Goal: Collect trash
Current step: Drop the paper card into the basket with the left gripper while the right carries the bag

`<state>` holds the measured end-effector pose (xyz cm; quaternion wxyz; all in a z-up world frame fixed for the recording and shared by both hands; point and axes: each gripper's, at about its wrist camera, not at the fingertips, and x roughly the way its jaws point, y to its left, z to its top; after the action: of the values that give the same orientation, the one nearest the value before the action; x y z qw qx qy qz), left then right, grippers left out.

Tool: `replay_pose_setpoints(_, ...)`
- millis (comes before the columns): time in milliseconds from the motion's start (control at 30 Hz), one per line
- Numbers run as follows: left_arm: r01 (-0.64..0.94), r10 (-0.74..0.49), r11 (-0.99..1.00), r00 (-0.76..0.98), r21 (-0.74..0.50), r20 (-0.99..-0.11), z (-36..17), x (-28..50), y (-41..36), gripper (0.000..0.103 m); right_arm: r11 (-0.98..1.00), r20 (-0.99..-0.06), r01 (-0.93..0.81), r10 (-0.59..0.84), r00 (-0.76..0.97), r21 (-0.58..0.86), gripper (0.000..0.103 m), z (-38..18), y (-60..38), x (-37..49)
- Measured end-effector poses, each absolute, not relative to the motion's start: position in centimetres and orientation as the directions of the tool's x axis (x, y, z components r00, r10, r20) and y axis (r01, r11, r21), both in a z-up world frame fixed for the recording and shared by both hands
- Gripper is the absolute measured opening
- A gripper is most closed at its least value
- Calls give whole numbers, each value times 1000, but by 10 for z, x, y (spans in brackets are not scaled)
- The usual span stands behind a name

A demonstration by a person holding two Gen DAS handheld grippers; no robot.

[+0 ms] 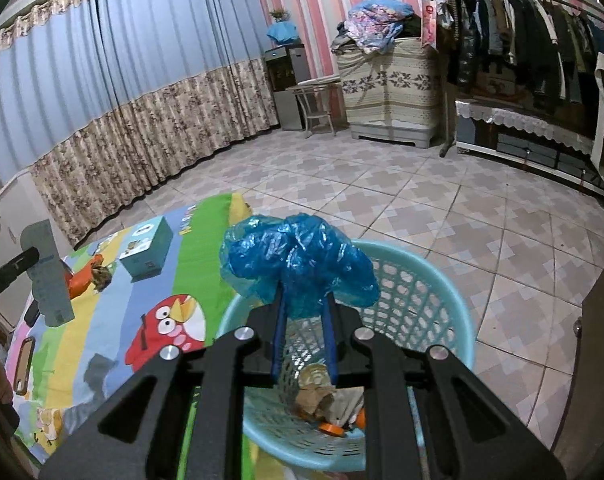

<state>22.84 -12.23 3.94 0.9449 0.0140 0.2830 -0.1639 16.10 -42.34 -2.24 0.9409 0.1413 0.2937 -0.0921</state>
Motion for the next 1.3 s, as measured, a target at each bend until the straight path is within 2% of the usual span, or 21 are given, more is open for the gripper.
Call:
replay_pose_setpoints(500,523,-482,850,722,-64,-496,46,203,-242,0,917,-608,350,-169,776,191,17,-34,-461,156)
replay_pose_setpoints(867,626,-578,774,640,-93,-507,23,195,-318,0,897,-619,406,-219,755,178,17,-39,-486,150)
replay_pose_setpoints(1300,644,-578,759,603,-92,-550,-7,207,-364,1,869,-633,443,-218,743,221,17,-47,-507,148)
